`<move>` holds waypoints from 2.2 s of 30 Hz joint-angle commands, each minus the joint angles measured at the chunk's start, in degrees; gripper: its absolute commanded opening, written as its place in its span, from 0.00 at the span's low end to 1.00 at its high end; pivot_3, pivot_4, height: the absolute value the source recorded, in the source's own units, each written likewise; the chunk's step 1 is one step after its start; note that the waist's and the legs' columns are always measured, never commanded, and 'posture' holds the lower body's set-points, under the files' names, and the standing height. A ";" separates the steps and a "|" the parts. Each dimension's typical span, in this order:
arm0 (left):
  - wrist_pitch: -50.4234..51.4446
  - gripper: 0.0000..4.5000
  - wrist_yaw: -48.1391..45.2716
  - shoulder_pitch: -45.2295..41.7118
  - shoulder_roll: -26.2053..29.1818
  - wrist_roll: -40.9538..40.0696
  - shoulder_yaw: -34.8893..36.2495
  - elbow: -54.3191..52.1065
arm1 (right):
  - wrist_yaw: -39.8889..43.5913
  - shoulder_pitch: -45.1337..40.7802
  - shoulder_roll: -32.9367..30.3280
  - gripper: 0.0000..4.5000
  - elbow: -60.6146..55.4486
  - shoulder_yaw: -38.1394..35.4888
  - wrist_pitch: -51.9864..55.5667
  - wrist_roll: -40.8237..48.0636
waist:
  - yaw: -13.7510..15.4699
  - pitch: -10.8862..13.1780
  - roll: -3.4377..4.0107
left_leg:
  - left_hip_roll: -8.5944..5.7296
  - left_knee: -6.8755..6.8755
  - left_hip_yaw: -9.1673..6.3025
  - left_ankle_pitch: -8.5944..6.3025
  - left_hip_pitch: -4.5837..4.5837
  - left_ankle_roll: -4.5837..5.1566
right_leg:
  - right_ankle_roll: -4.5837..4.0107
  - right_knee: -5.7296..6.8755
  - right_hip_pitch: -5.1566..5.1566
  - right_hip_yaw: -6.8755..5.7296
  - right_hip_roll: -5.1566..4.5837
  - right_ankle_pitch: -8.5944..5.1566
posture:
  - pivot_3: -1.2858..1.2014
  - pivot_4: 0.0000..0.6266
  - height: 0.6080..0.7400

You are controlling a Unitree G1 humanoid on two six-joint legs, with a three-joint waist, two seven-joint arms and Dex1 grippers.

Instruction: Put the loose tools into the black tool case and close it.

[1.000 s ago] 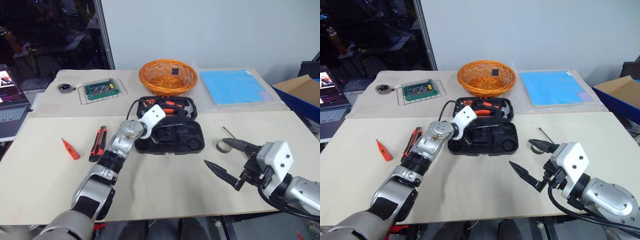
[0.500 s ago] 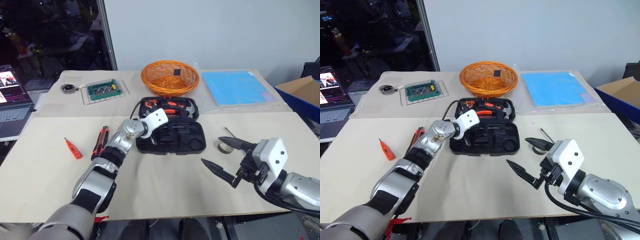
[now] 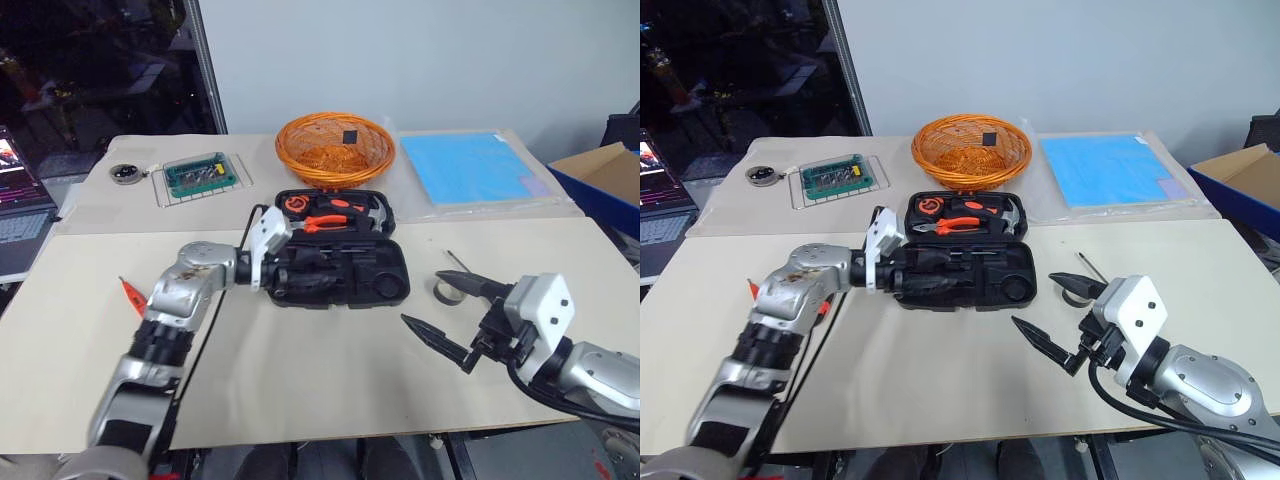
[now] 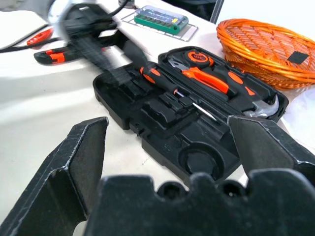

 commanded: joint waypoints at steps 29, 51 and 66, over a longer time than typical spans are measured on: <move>-6.52 0.89 -14.88 11.35 12.90 -1.78 -3.40 -14.22 | 1.81 7.64 -2.34 1.00 -1.66 -9.96 3.09 5.29 | 0.16 0.02 0.01 | 0.09 -0.03 0.02 -0.09 -0.12 0.11 | -0.08 -0.03 -0.15 0.03 -0.06 -0.09 | 0.52 0.24 1.00; 20.64 1.00 19.05 11.07 10.35 -31.10 15.84 -39.94 | -1.78 -7.59 -18.65 1.00 33.96 0.94 21.53 -8.84 | 0.41 0.20 0.00 | 0.18 0.02 0.35 -0.08 -0.05 0.11 | -0.11 -0.03 -0.04 0.06 -0.02 -0.04 | 0.52 0.24 1.00; 14.60 1.00 19.52 14.62 9.30 -28.97 14.76 -39.59 | 6.21 -20.79 -18.50 0.24 45.84 8.99 17.63 -14.11 | 0.33 0.31 0.01 | 0.22 0.01 0.56 -0.12 -0.10 0.17 | -0.49 -0.09 -0.14 0.14 0.02 0.20 | 0.52 0.24 1.00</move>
